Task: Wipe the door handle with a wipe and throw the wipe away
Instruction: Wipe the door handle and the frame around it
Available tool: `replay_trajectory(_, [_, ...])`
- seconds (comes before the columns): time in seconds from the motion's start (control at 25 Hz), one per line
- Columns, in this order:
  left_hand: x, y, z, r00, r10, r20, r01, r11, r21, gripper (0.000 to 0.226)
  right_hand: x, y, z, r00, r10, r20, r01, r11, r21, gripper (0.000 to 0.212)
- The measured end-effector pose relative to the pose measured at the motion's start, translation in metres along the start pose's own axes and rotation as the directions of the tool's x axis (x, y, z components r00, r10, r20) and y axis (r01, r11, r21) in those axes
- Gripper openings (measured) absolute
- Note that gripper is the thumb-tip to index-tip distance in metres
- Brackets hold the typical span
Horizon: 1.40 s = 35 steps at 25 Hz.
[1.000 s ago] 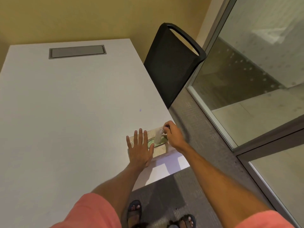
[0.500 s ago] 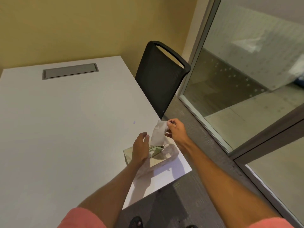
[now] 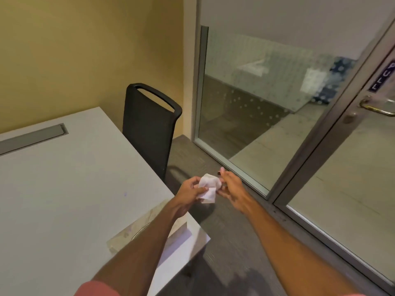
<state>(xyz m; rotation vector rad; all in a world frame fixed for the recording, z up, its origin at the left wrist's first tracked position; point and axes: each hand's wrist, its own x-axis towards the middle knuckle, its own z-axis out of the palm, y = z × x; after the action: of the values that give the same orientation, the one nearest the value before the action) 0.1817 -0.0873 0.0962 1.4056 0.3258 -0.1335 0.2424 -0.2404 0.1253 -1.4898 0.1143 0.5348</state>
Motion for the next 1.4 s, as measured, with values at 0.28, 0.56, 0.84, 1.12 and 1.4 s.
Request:
replay_trajectory(0.28, [0.065, 0.026, 0.125, 0.992, -0.113, 0.058, 0.123, 0.966, -0.228, 0.031, 0.029, -0.02, -0.132, 0.982, 0.178, 0.07, -0.181, 0.983, 0.042, 0.057])
replay_trajectory(0.56, [0.123, 0.056, 0.222, 0.984, -0.173, 0.045, 0.178, 0.961, -0.214, 0.034, 0.047, -0.048, -0.238, 0.993, -0.084, 0.087, 0.089, 0.994, -0.057, 0.029])
replay_trajectory(0.84, [0.17, 0.05, 0.27, 0.974, -0.098, 0.205, 0.135, 0.976, -0.172, 0.104, 0.083, -0.071, -0.286, 0.967, -0.096, -0.236, 0.128, 0.984, 0.127, 0.034])
replay_trajectory(1.12, [0.238, 0.061, 0.297, 0.949, 0.199, 0.244, -0.252, 0.945, 0.207, 0.057, 0.138, -0.094, -0.307, 0.891, -0.059, -0.451, 0.14, 0.979, 0.15, 0.033])
replay_trajectory(1.4, [0.35, 0.101, 0.3, 0.869, 0.339, 0.361, -0.485, 0.73, 0.482, 0.014, 0.207, -0.146, -0.317, 0.847, -0.038, -0.53, 0.125, 0.984, 0.129, 0.018])
